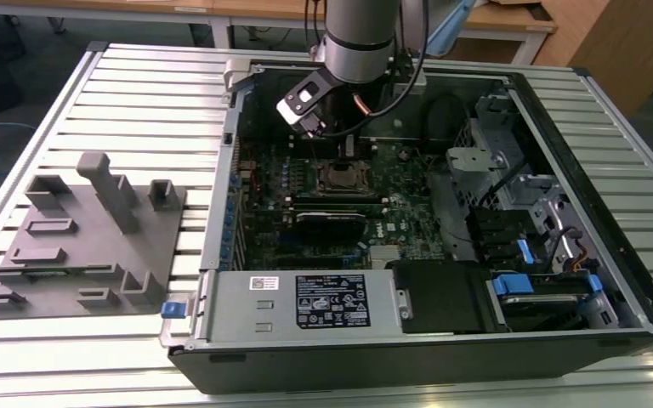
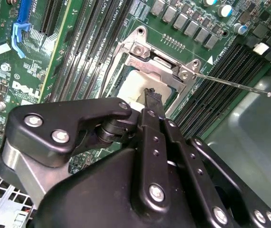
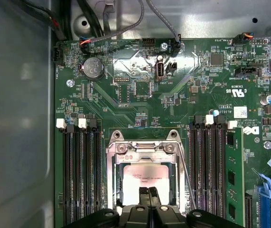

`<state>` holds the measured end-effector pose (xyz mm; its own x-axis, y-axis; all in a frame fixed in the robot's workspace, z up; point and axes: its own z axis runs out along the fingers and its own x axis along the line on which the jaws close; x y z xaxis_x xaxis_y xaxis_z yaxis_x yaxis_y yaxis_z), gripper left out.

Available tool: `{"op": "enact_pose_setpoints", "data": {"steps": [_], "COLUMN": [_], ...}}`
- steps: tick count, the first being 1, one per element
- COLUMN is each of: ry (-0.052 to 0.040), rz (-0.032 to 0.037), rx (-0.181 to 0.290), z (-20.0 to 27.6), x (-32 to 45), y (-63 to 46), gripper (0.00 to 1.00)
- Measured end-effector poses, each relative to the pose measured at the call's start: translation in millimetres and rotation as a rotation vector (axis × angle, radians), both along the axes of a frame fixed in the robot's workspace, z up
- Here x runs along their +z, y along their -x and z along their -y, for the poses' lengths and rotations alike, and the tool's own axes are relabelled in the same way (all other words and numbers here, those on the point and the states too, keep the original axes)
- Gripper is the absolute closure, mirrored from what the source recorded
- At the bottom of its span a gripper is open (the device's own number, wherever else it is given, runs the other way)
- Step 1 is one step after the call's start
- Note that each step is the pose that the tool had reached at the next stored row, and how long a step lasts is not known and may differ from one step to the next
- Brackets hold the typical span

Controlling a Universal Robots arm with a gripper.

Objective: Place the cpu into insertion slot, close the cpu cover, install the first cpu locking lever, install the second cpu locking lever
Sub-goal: 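Close the cpu cover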

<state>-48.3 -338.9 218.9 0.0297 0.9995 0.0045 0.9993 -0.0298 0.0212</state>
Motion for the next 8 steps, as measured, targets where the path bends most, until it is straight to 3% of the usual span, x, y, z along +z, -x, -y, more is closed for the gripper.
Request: {"op": "enact_pose_setpoints", "data": {"steps": [8], "ry": [0.0], "rz": [0.0], "rx": [0.002], "z": [0.0], "x": [0.0], "y": [0.0], "gripper": [0.89]}}
